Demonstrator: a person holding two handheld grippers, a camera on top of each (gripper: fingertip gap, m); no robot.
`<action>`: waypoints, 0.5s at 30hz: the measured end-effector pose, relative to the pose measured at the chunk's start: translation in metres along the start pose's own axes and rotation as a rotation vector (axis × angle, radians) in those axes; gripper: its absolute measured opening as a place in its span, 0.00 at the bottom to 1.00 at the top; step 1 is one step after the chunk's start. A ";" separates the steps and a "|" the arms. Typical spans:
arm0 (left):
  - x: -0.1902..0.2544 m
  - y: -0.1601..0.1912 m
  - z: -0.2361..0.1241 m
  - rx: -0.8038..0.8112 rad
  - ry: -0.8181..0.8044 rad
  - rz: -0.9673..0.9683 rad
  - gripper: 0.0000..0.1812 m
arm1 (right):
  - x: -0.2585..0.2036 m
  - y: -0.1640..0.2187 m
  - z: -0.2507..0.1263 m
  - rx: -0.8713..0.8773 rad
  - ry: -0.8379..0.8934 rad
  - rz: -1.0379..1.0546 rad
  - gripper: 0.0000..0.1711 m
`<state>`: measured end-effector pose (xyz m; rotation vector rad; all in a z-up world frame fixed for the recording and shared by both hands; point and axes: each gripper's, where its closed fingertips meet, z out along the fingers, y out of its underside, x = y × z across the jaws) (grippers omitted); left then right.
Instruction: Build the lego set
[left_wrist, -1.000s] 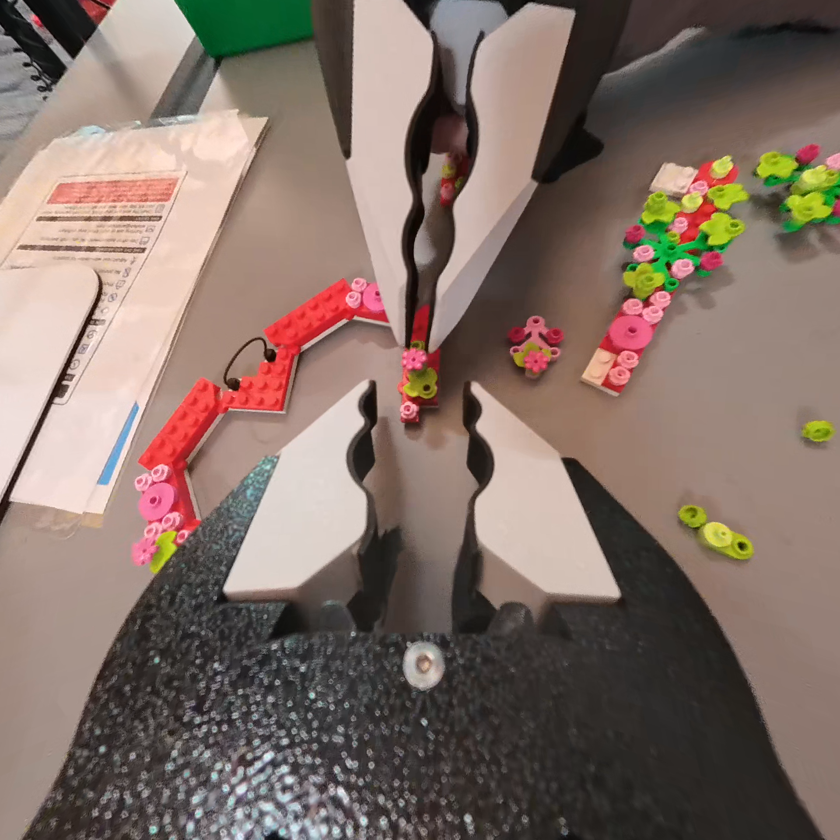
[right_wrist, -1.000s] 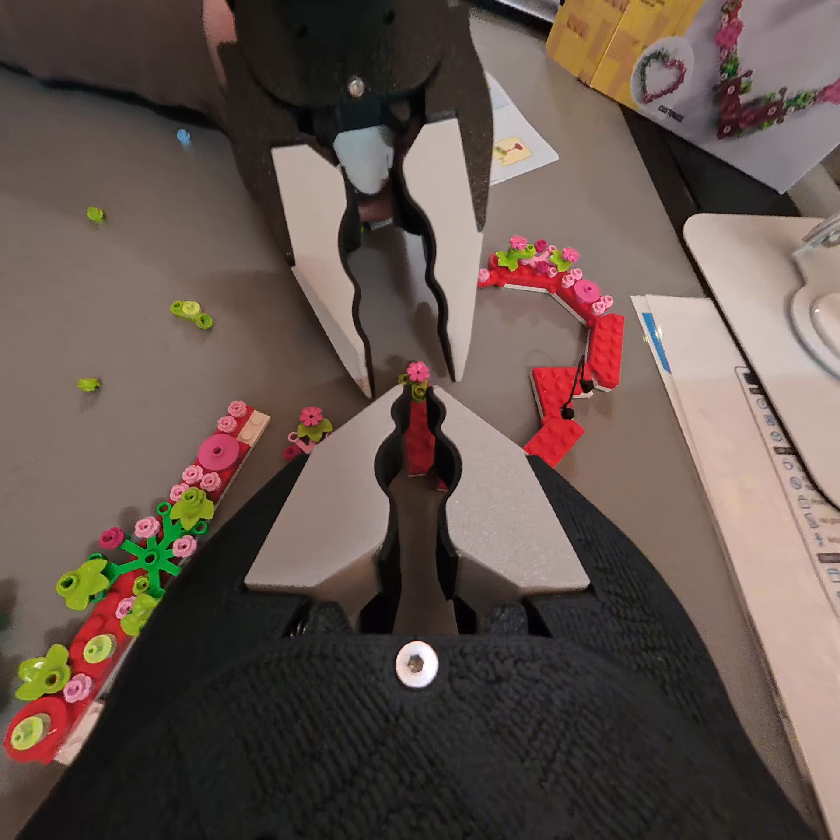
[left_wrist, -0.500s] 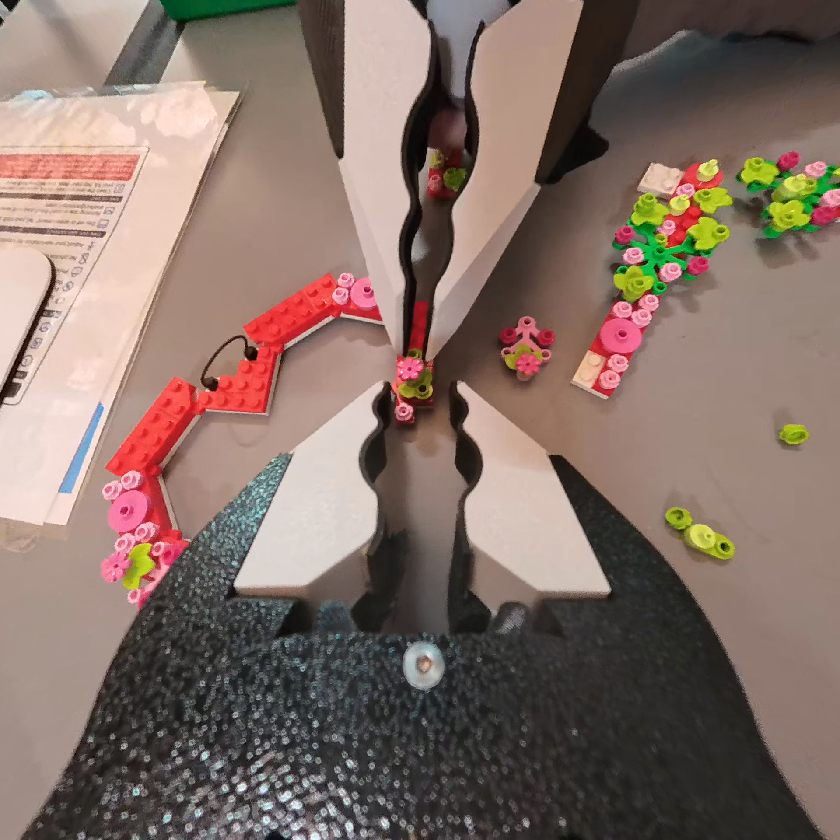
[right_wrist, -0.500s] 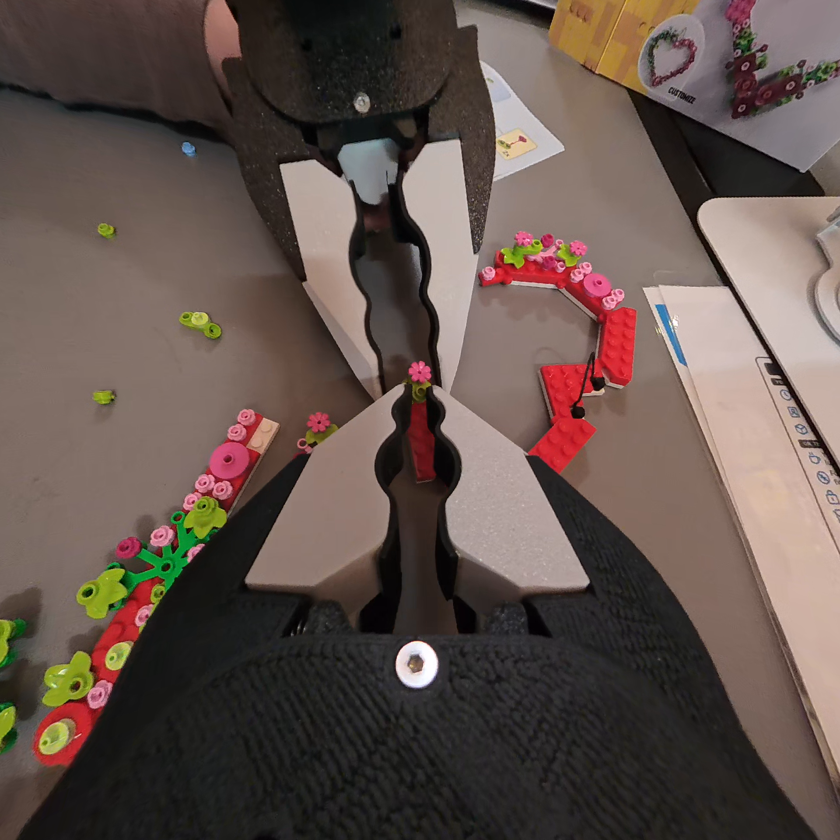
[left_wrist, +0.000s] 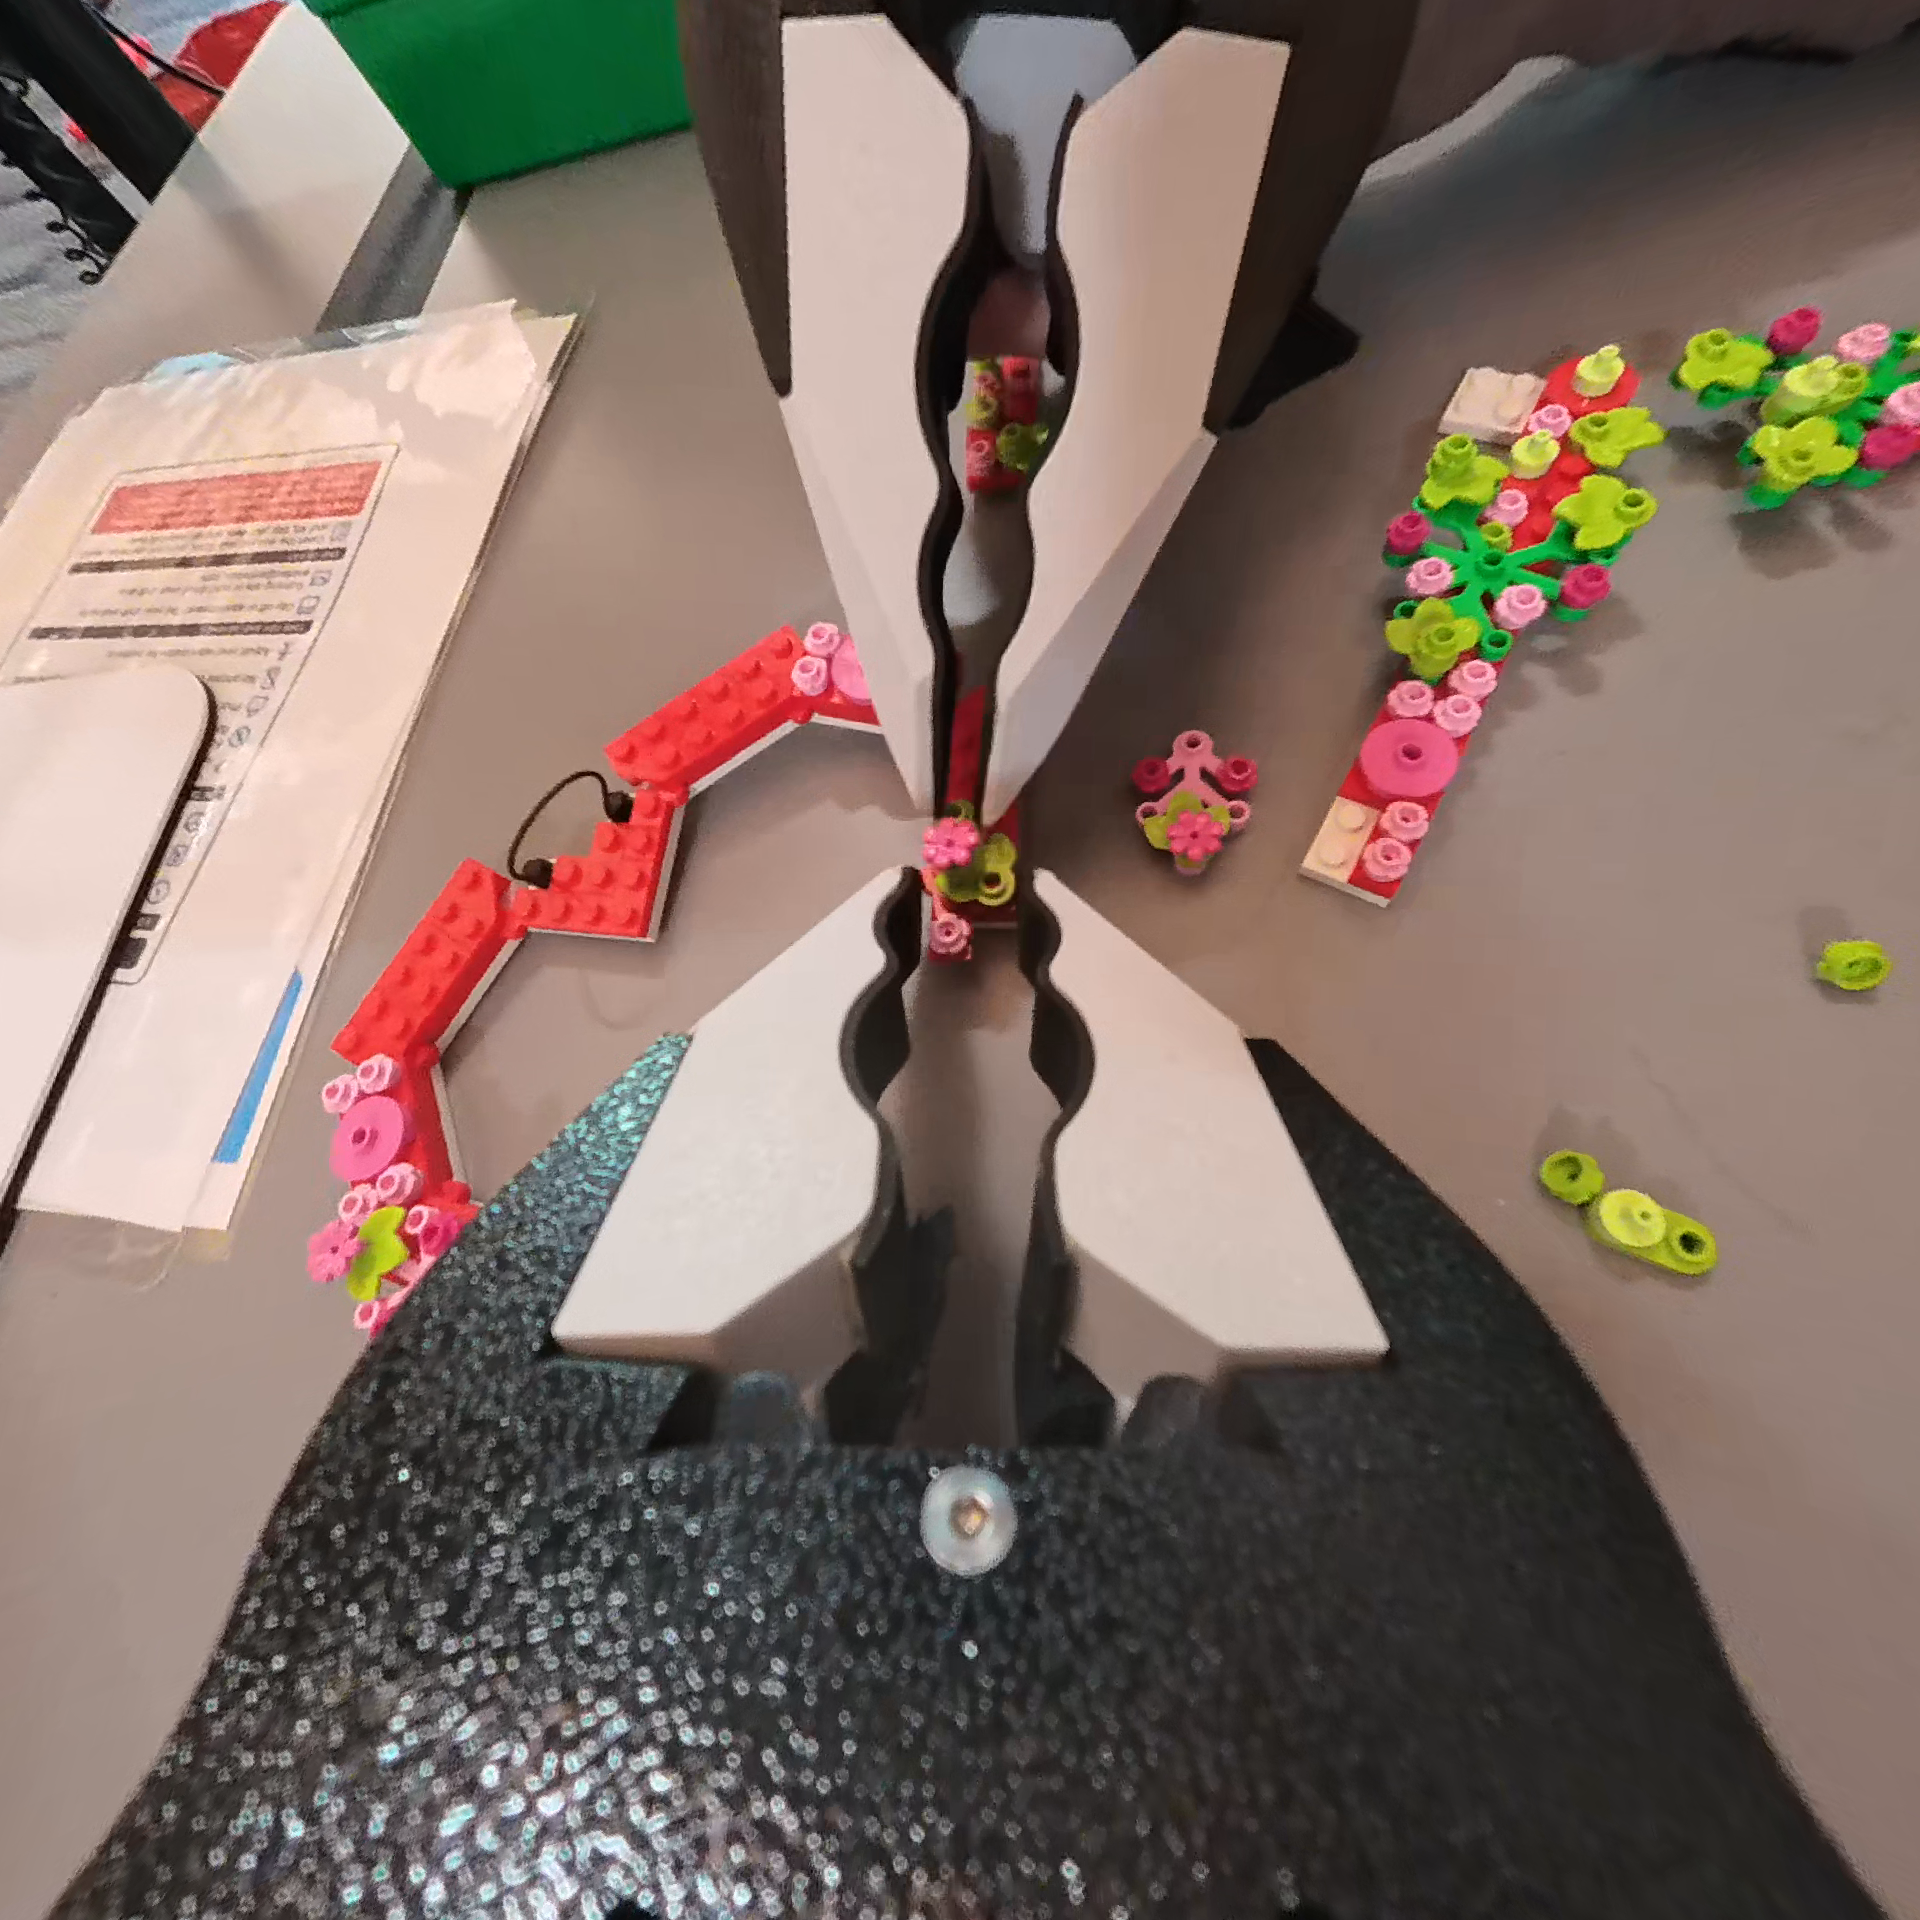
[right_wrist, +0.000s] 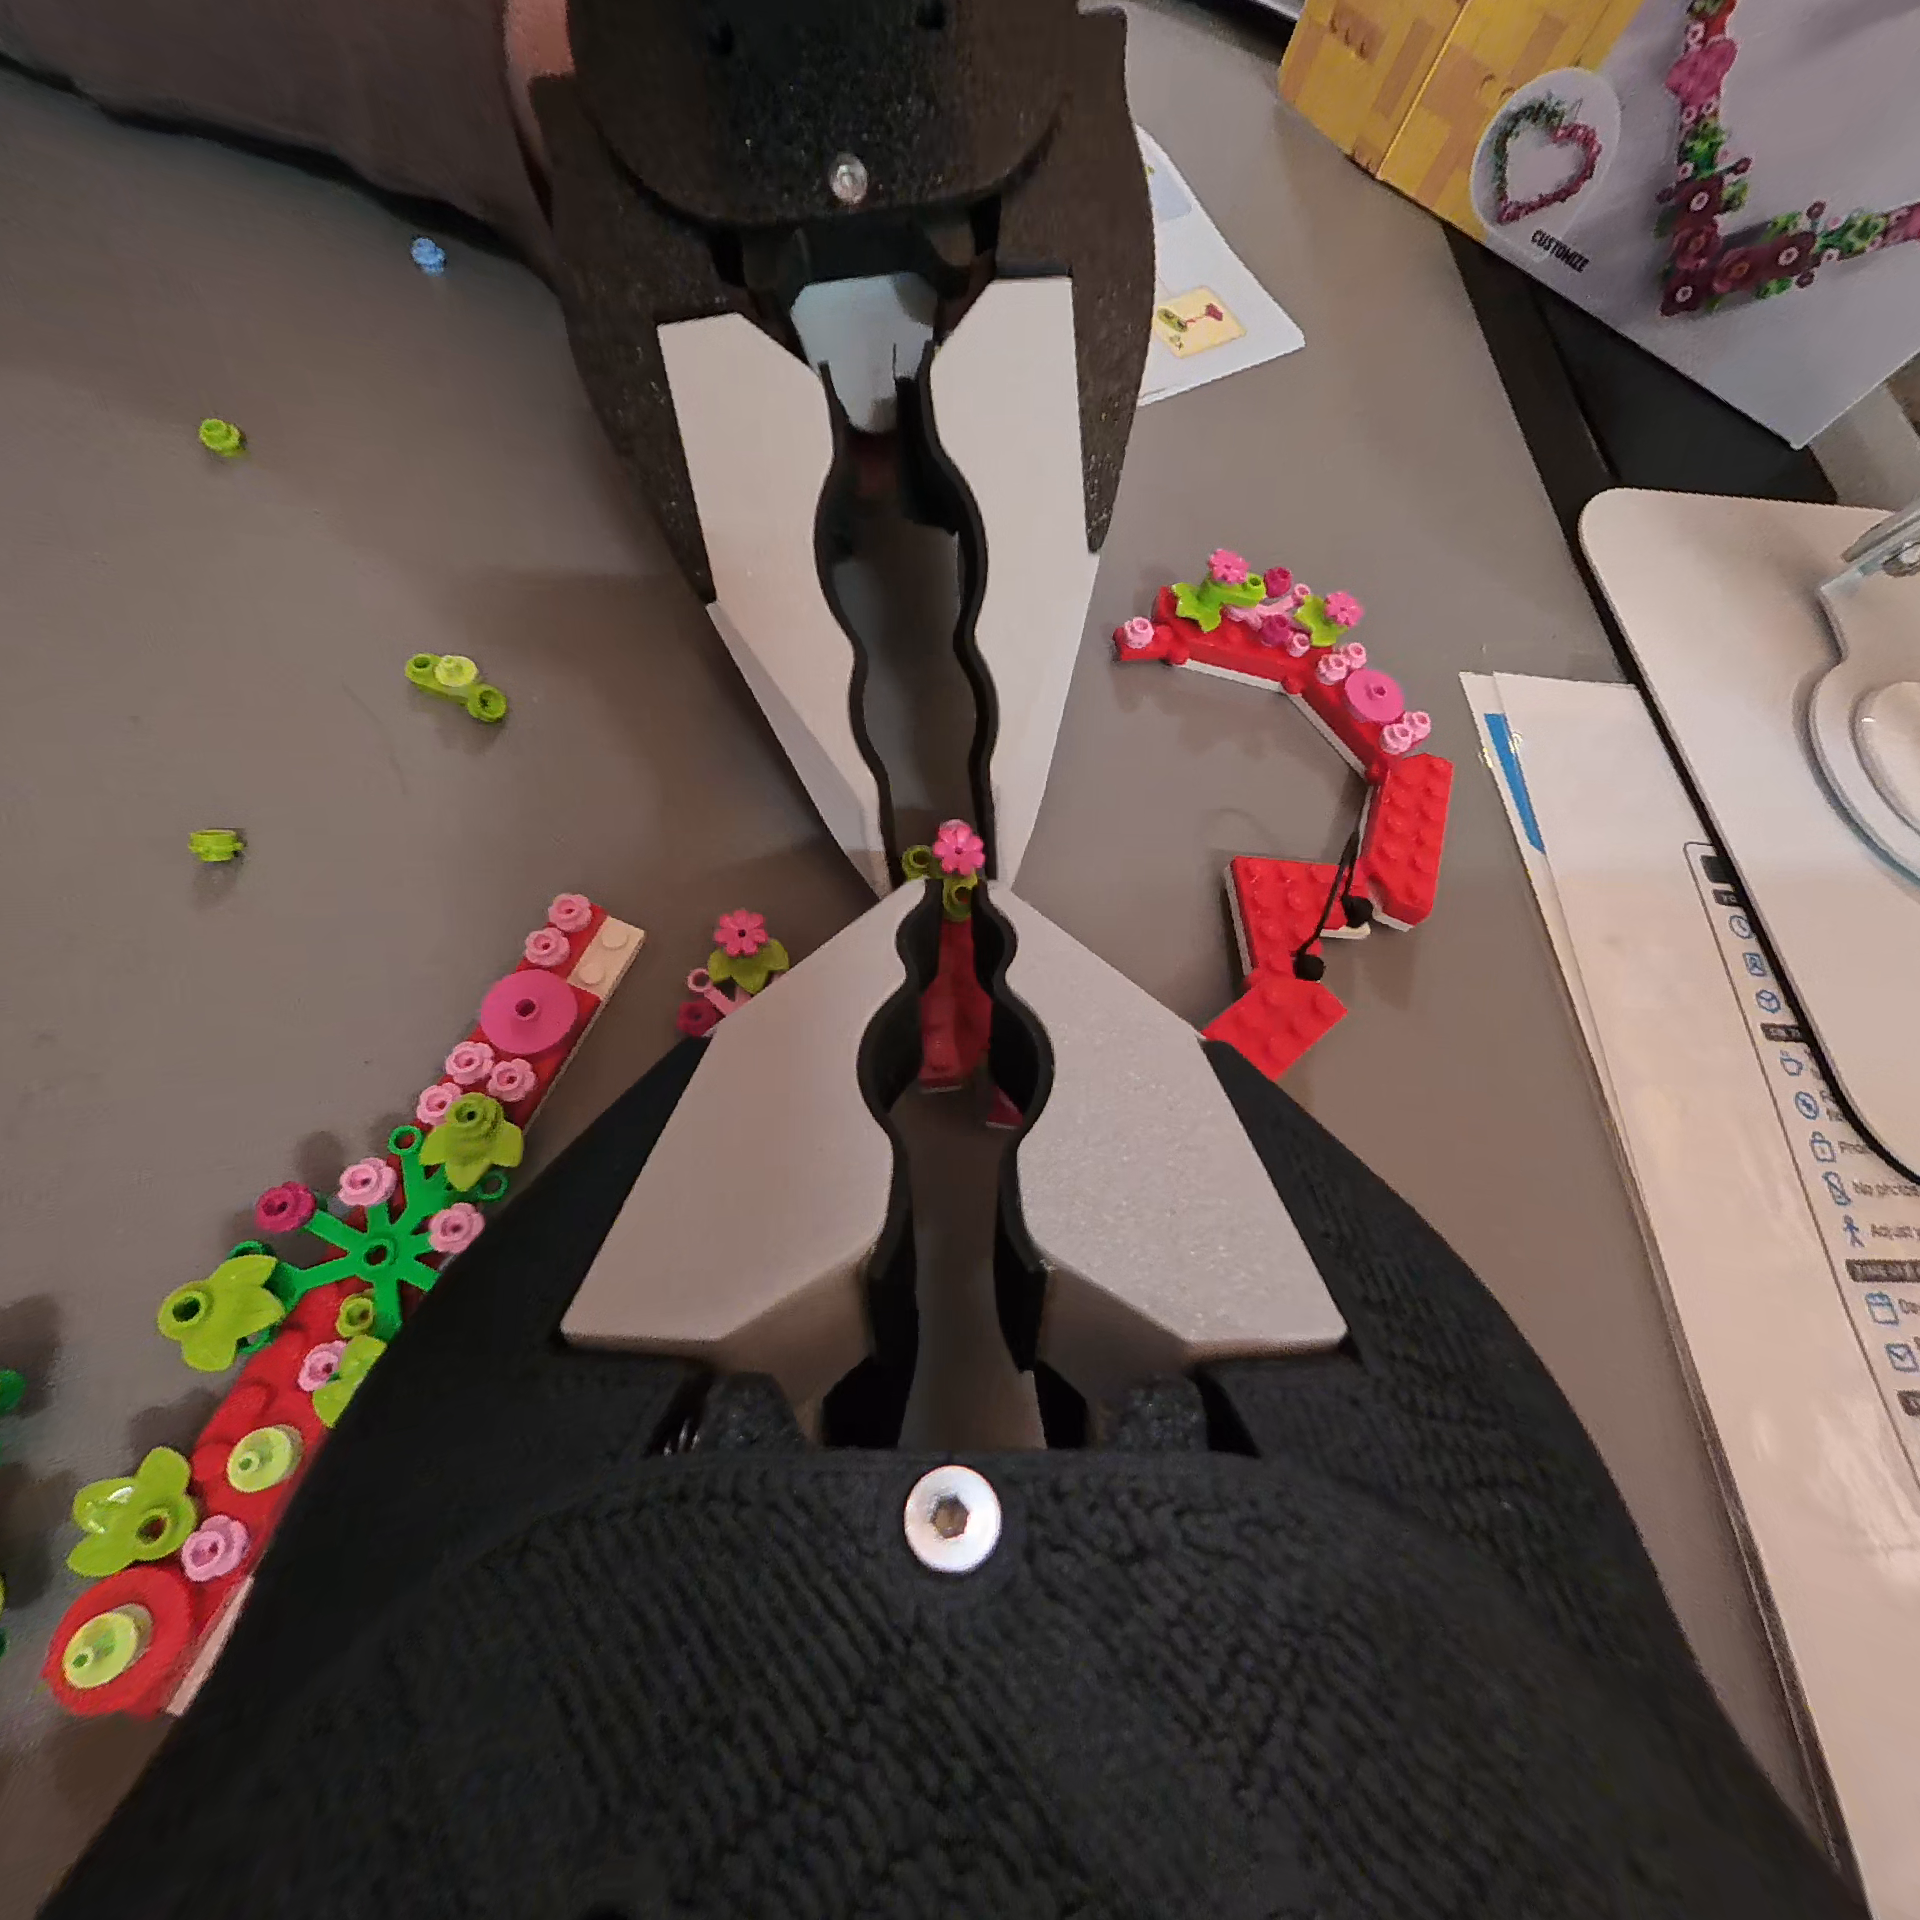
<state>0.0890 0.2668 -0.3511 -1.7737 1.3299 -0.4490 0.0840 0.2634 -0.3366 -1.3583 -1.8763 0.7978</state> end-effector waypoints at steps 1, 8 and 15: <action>0.000 0.000 0.000 0.000 0.000 0.000 0.09 | -0.001 -0.001 0.000 0.005 -0.003 -0.002 0.02; 0.000 0.000 0.000 0.000 -0.004 0.004 0.09 | -0.004 -0.001 0.000 -0.003 -0.004 -0.018 0.02; -0.001 0.000 0.001 -0.002 -0.005 0.001 0.09 | -0.006 -0.002 0.004 -0.077 0.042 -0.108 0.02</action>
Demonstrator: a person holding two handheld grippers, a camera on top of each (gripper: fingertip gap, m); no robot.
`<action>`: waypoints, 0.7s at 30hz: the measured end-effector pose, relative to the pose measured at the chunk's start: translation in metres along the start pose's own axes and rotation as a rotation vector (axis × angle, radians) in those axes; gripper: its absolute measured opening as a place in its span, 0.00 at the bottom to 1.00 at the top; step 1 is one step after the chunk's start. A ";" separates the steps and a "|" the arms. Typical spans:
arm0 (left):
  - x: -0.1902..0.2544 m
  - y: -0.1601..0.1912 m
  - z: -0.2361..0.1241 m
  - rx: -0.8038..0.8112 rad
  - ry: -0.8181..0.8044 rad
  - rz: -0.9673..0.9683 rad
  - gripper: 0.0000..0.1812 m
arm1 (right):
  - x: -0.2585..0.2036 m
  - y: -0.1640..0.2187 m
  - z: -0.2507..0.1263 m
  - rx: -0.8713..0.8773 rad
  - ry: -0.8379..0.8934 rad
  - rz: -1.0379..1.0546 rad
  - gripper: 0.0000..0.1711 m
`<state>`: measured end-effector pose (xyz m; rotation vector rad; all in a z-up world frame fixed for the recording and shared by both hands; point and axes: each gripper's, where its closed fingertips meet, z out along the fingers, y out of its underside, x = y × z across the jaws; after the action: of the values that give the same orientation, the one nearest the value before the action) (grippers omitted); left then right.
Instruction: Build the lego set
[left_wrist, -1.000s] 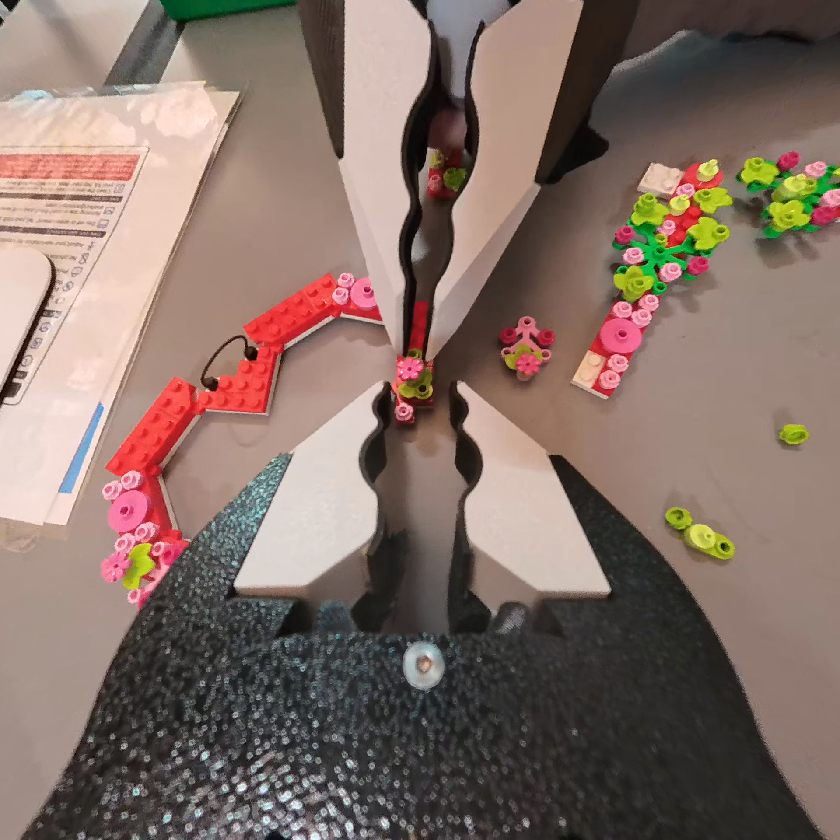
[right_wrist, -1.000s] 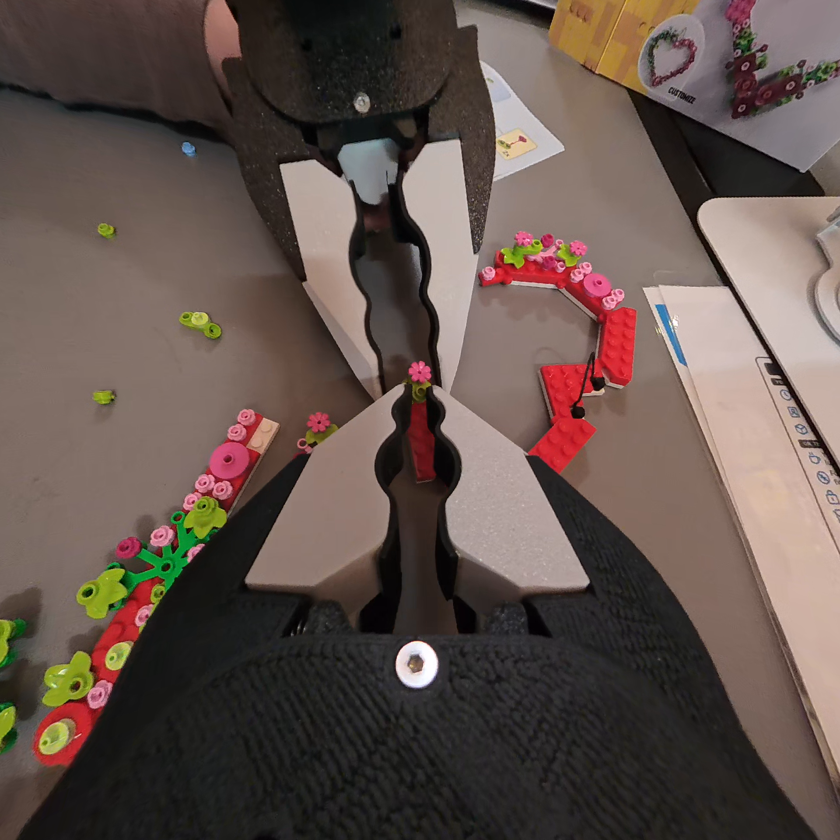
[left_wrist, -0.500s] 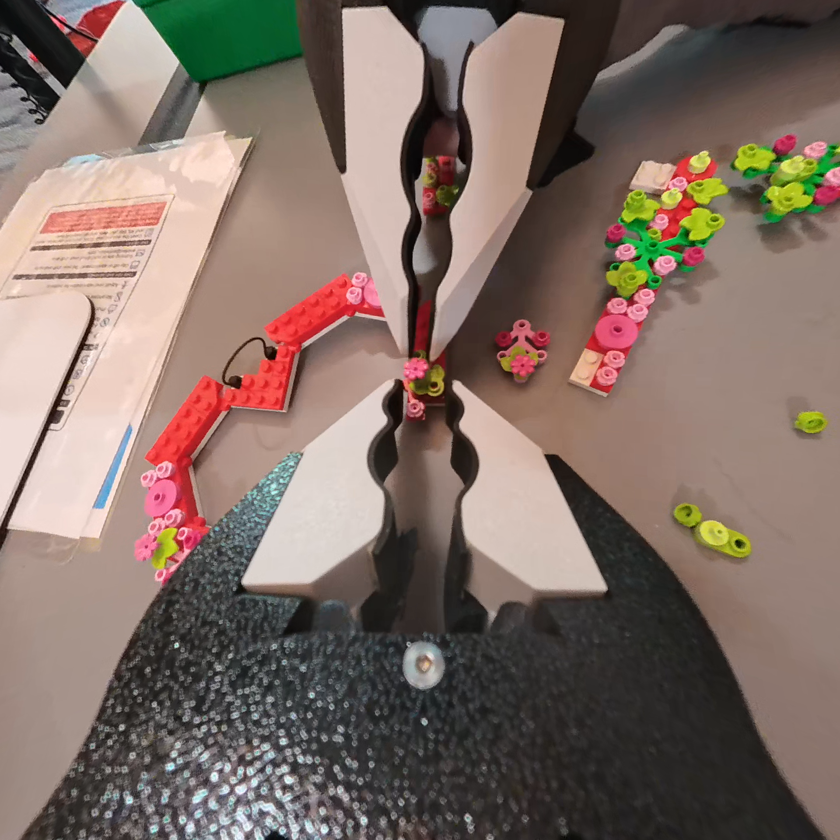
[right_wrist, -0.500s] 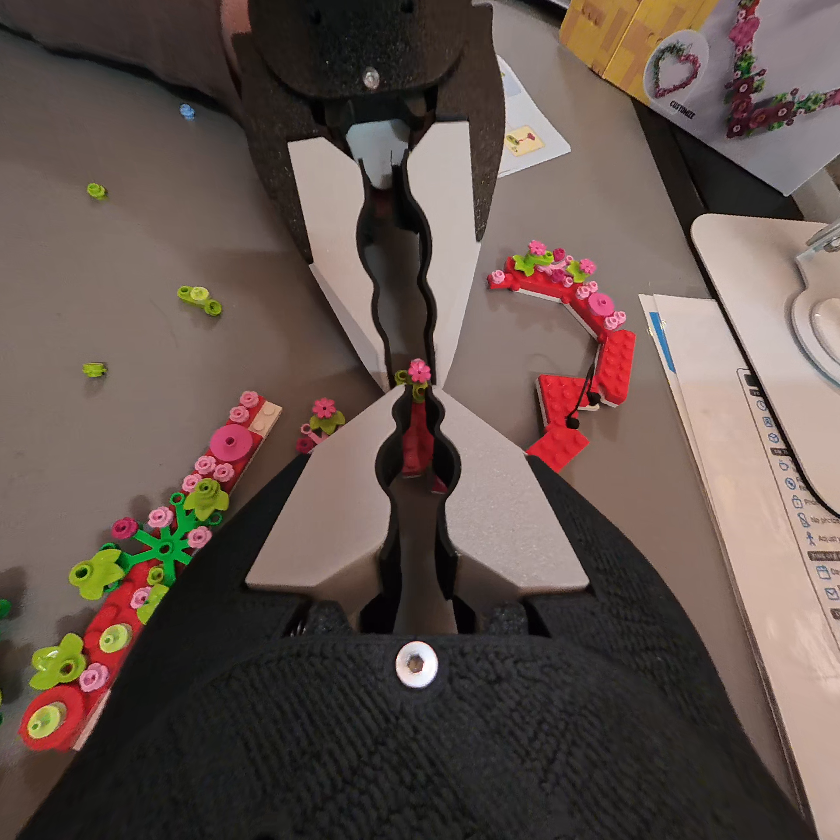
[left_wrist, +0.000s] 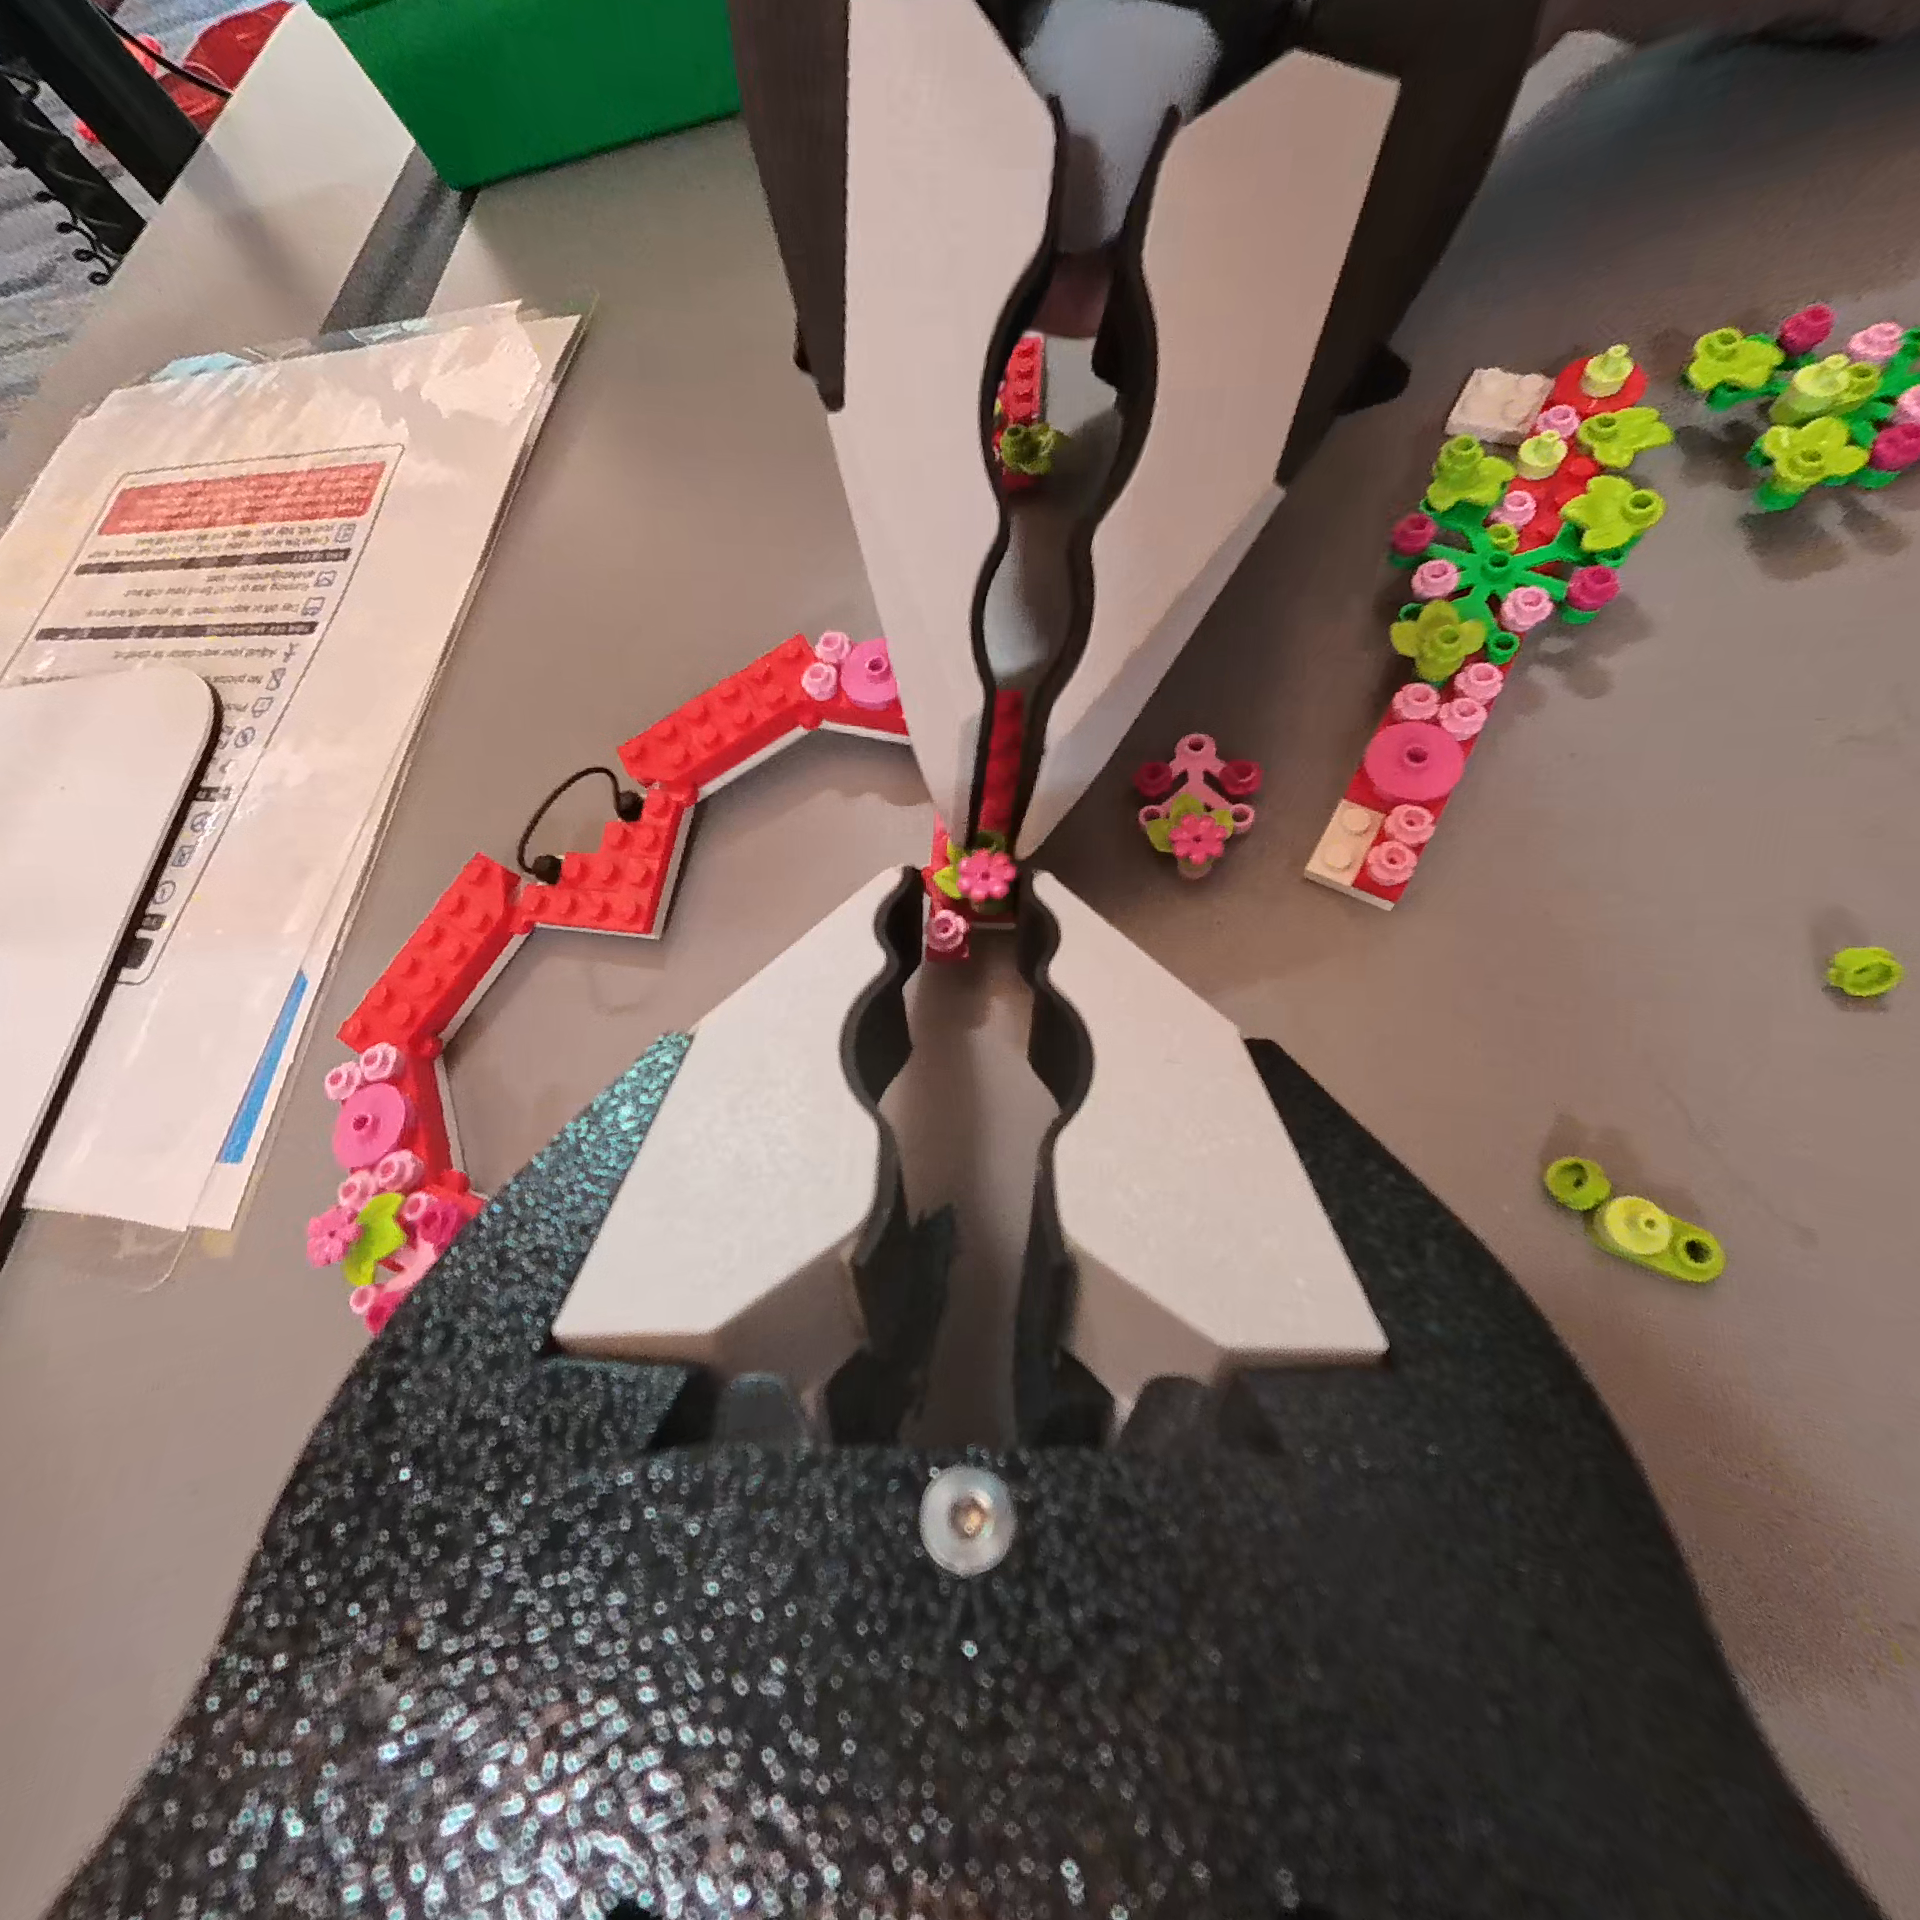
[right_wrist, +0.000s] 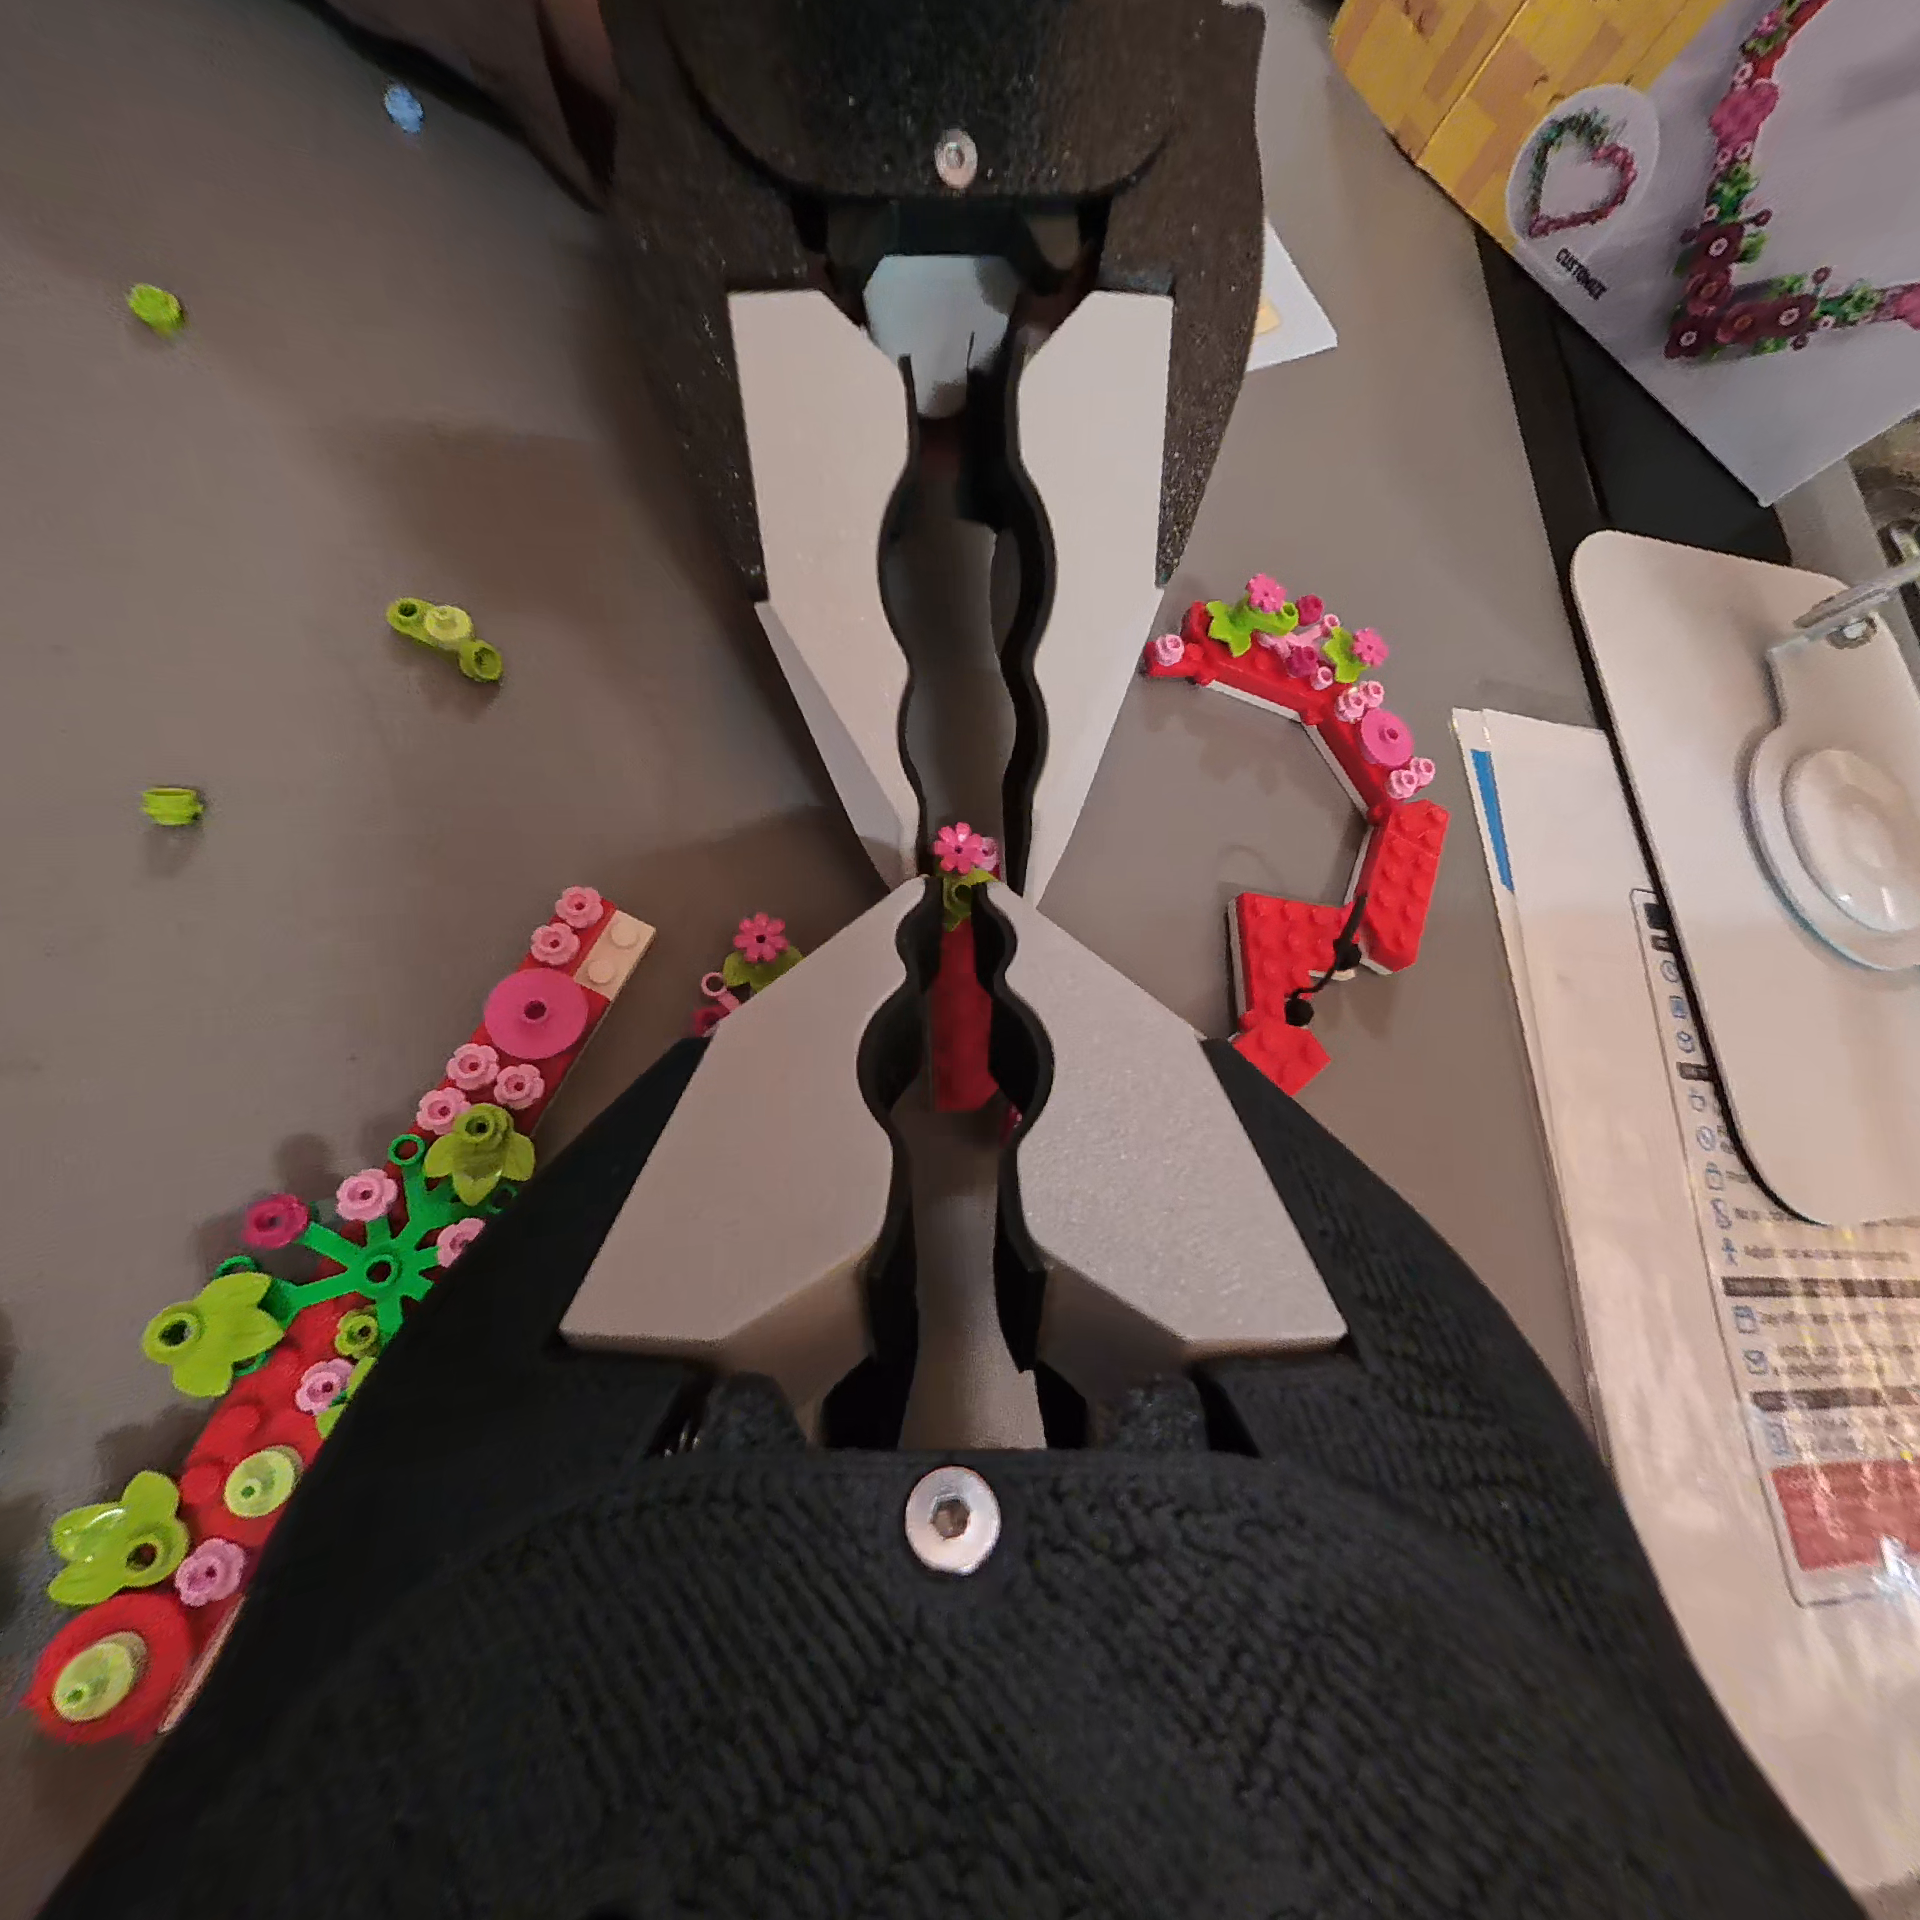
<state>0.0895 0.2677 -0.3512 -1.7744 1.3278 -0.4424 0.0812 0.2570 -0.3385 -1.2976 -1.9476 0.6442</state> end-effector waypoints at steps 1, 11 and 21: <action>0.000 0.000 0.000 0.000 0.000 -0.001 0.09 | 0.000 0.000 0.000 -0.012 0.005 -0.002 0.02; 0.001 0.000 0.000 0.003 0.003 0.004 0.07 | 0.001 0.002 -0.001 -0.022 -0.002 0.022 0.02; 0.003 0.002 0.000 -0.008 0.045 -0.067 0.16 | 0.007 0.005 -0.008 0.026 -0.022 0.097 0.02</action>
<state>0.0895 0.2654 -0.3530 -1.8288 1.3059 -0.5177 0.0883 0.2652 -0.3348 -1.3811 -1.8969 0.7321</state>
